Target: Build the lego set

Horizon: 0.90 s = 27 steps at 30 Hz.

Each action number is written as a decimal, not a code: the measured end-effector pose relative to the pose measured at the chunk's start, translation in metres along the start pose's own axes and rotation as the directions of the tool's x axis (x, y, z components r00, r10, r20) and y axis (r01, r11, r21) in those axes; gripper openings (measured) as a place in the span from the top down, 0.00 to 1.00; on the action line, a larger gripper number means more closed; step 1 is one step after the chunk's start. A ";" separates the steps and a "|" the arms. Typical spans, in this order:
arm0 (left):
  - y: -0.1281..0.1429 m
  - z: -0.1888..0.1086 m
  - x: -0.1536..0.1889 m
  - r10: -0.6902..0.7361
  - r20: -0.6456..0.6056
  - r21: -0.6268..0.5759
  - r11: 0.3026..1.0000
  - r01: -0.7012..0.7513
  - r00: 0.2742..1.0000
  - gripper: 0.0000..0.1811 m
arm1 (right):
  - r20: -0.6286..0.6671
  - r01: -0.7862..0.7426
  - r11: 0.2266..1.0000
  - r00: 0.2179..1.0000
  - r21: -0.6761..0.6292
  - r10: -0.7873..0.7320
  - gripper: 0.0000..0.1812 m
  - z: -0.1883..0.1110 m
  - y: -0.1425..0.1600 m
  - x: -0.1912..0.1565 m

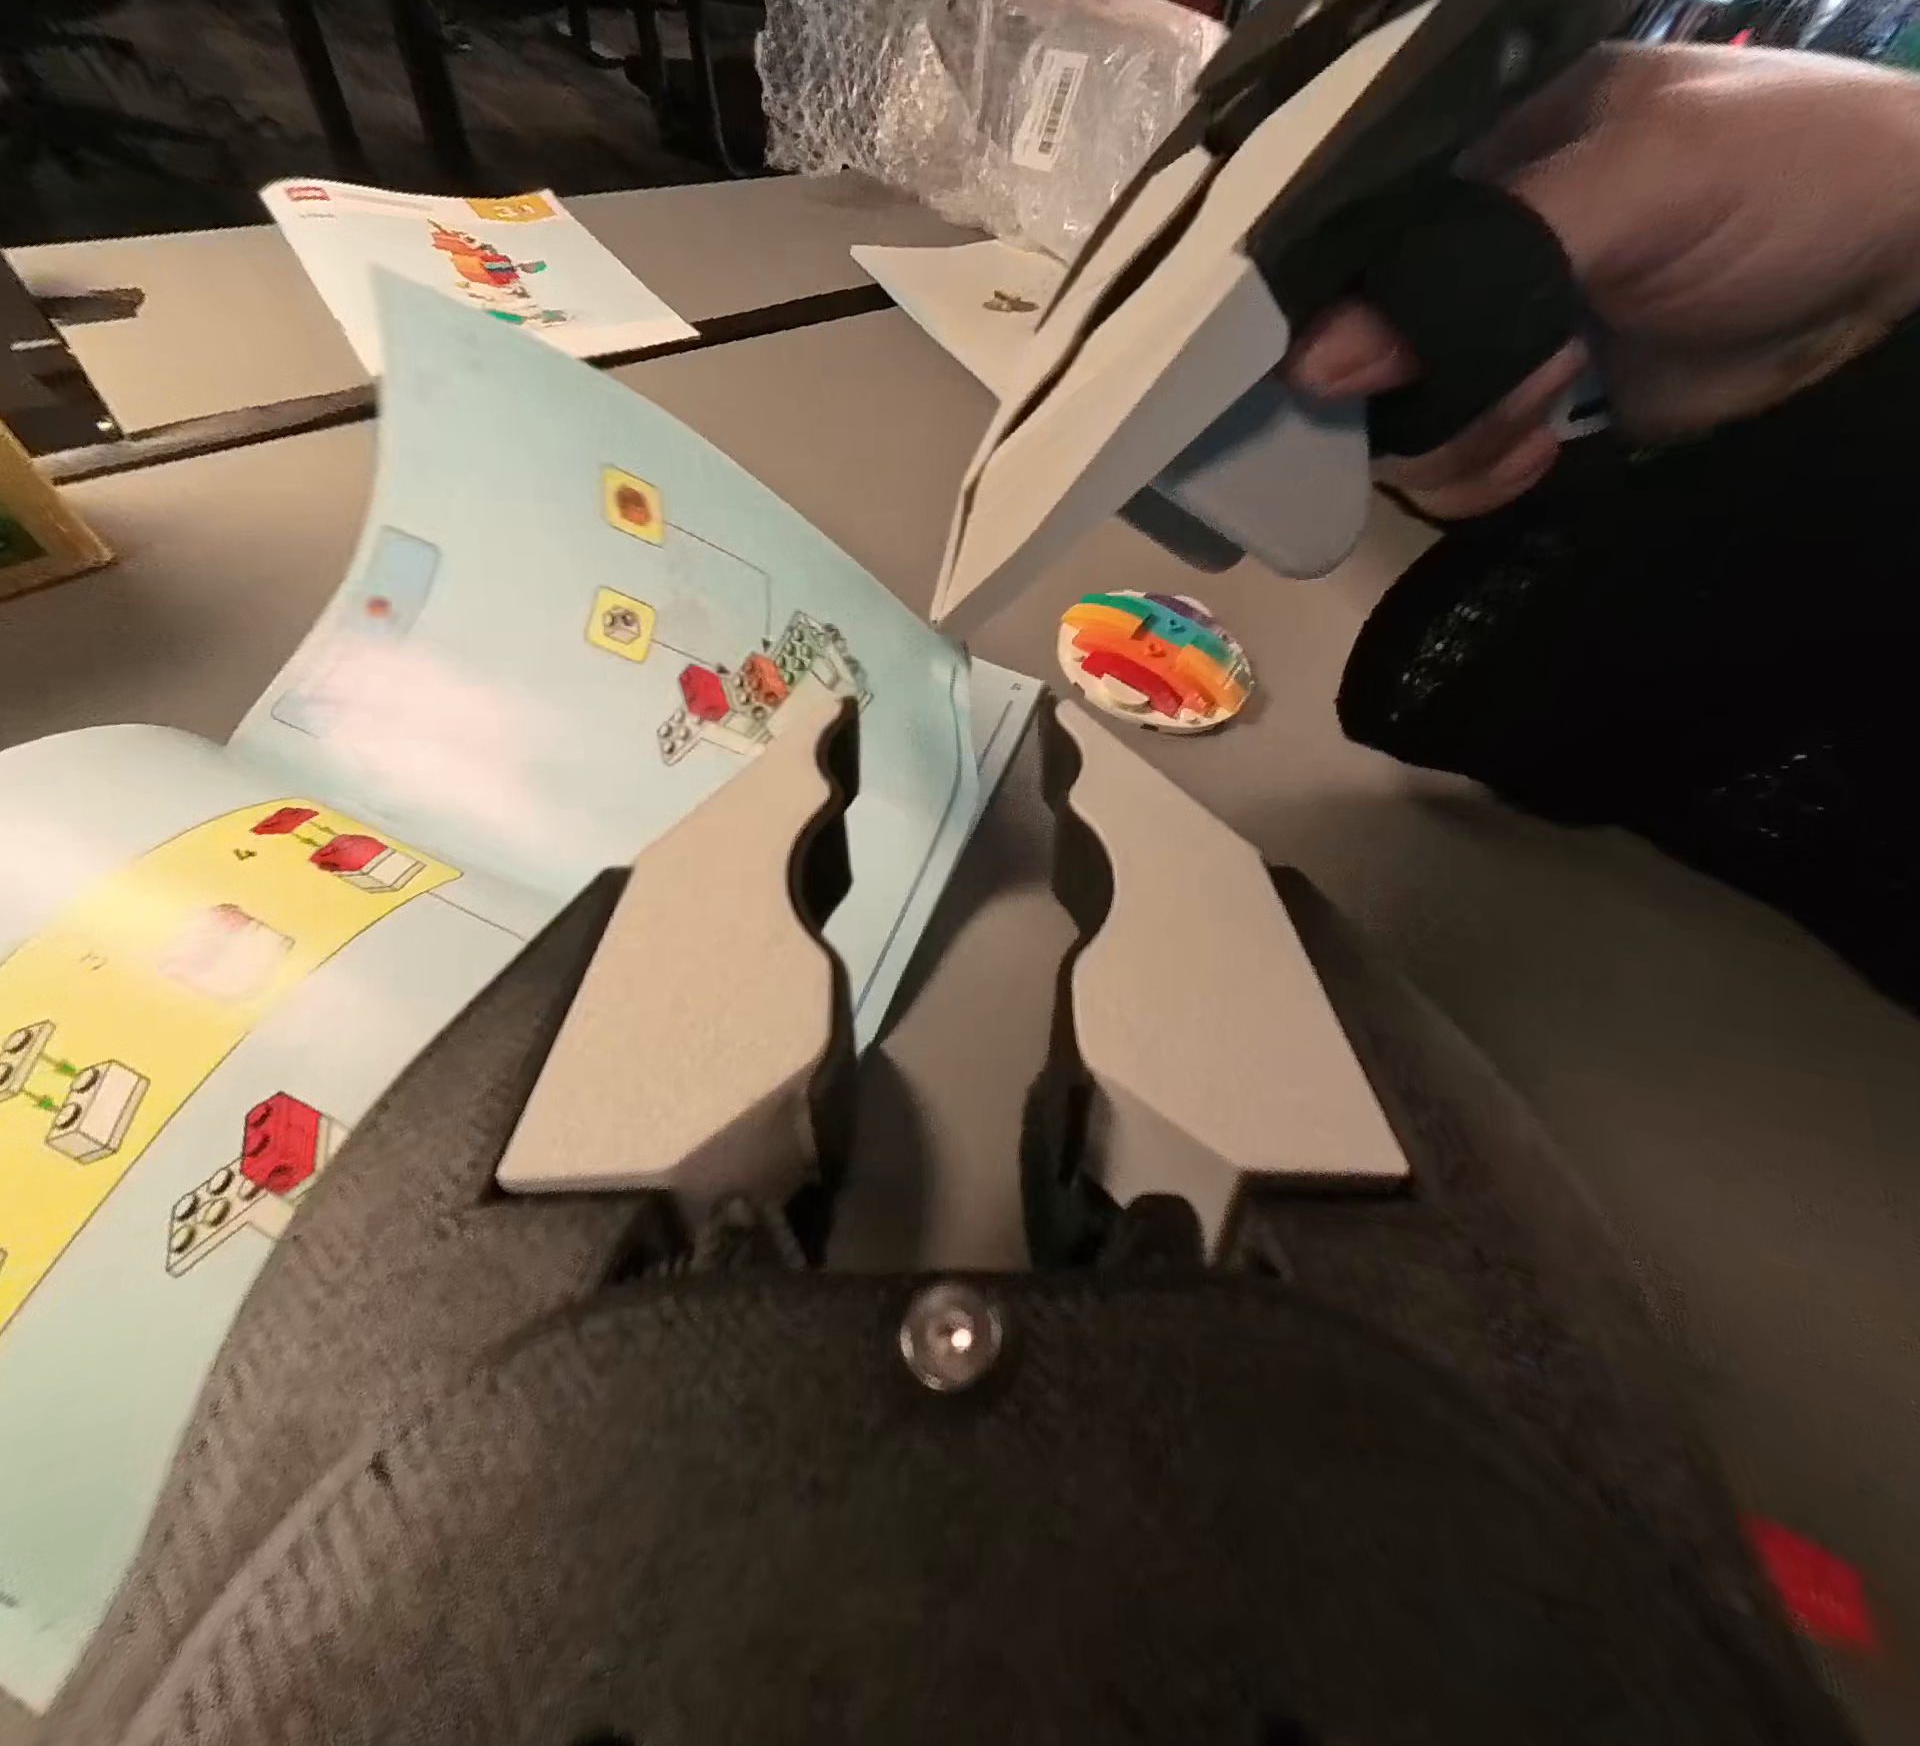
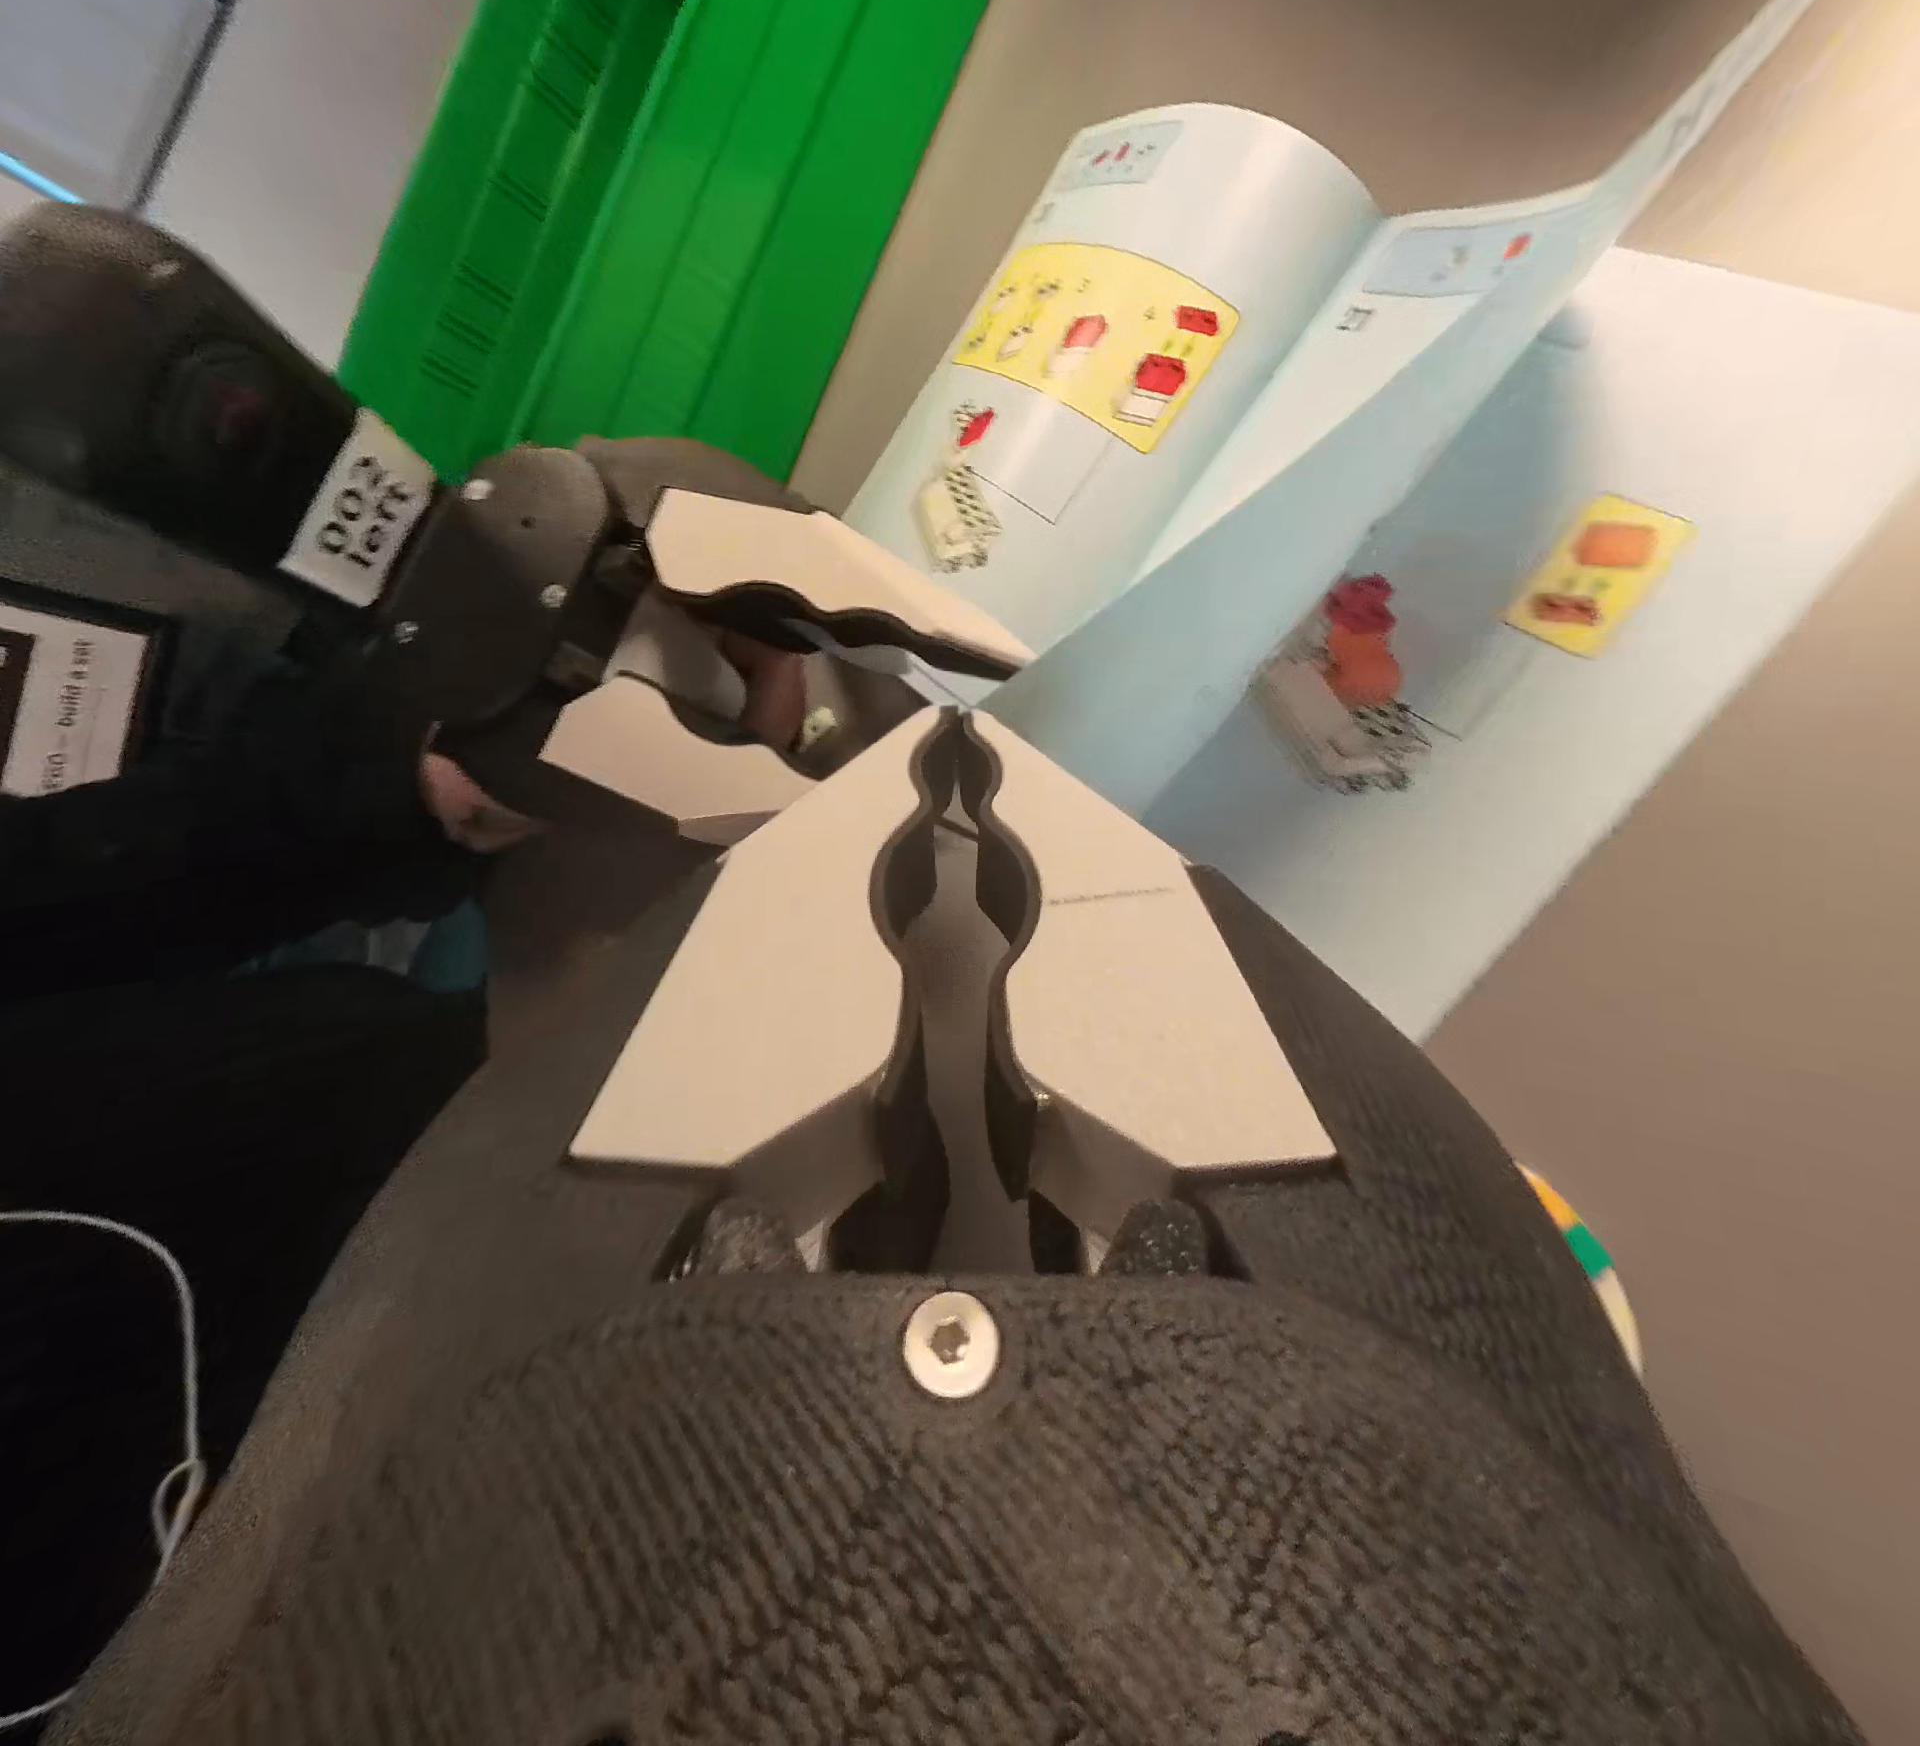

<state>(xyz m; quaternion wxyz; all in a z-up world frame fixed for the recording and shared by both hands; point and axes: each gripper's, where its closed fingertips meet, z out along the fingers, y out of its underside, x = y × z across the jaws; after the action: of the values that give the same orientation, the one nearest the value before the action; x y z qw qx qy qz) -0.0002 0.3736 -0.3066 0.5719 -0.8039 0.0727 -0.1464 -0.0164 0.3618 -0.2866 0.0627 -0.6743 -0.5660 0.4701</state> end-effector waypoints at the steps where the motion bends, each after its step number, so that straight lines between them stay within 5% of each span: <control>1: -0.001 0.000 0.001 -0.011 -0.017 0.006 1.000 0.011 1.000 0.82 | 0.026 0.005 1.000 1.000 0.009 -0.006 1.00 0.001 -0.002 -0.005; 7: -0.007 -0.003 0.004 -0.051 -0.053 0.055 0.997 0.054 0.997 0.97 | 0.087 0.020 0.999 0.996 0.028 -0.023 1.00 0.005 -0.006 -0.018; 12: -0.009 -0.004 0.002 -0.062 -0.056 0.067 0.996 0.065 0.997 0.99 | 0.106 0.029 0.995 0.994 0.100 -0.040 0.96 0.001 -0.017 -0.022; 17: -0.008 -0.004 0.001 -0.073 -0.064 0.066 0.995 0.077 0.995 1.00 | -0.086 0.049 0.972 0.996 0.230 -0.030 0.93 -0.019 -0.037 0.012; 20: -0.009 -0.005 0.002 -0.066 -0.062 0.070 0.995 0.070 0.996 1.00 | -0.275 0.059 0.990 0.961 0.128 -0.022 0.94 -0.021 -0.020 0.047; 27: -0.032 -0.028 0.014 -0.014 -0.035 0.168 0.986 0.020 0.999 0.98 | -0.244 0.054 0.998 0.968 0.013 -0.049 0.99 0.034 0.000 0.054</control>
<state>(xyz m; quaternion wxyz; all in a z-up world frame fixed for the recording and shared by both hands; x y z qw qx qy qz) 0.0028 0.3554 -0.2659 0.6351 -0.7508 0.0626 -0.1703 -0.0447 0.3909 -0.3355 0.1506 -0.7113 -0.5669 0.3874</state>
